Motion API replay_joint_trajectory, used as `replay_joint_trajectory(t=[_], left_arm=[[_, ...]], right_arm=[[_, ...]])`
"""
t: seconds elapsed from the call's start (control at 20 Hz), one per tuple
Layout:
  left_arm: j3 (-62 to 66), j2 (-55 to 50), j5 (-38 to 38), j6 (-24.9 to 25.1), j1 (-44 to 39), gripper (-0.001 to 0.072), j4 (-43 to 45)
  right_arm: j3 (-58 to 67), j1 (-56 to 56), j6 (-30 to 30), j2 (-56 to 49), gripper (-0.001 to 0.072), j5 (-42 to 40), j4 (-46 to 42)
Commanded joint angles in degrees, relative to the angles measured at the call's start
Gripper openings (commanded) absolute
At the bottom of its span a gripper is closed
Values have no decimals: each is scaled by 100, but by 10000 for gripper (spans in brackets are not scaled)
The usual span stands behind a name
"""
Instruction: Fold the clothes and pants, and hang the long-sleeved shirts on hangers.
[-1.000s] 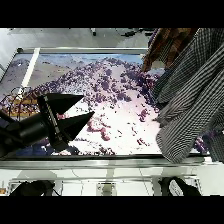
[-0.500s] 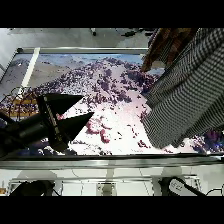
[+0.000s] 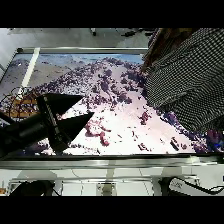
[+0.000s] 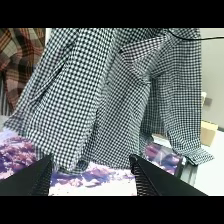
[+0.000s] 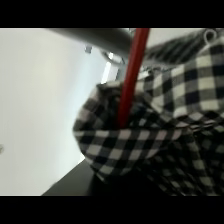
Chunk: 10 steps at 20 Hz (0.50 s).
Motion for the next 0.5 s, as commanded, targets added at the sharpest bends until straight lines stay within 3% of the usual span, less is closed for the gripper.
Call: replay_joint_trajectory(t=[0.0, 0.2, 0.25, 0.35, 0.4, 0.45], left_arm=[[-2, -2, -2, 0, 0, 573, 0], [-2, 0, 0, -85, 0, 573, 0], [-2, 0, 0, -83, 0, 573, 0], [-2, 0, -2, -81, 2, 573, 66], [-2, 0, -4, -79, 2, 573, 232], [-2, 0, -2, -83, 2, 573, 439]], right_arm=[[-48, -116, -625, -109, 36, -817, -57], [-289, 481, -1429, -260, 42, -1316, -57], [-297, 654, -1722, -273, 137, -1327, -59], [-295, 940, -2317, -229, 594, -1338, -59], [-291, 1025, -2411, -162, 642, -1438, -63], [-291, 1051, -2483, -52, 642, -1639, -76]])
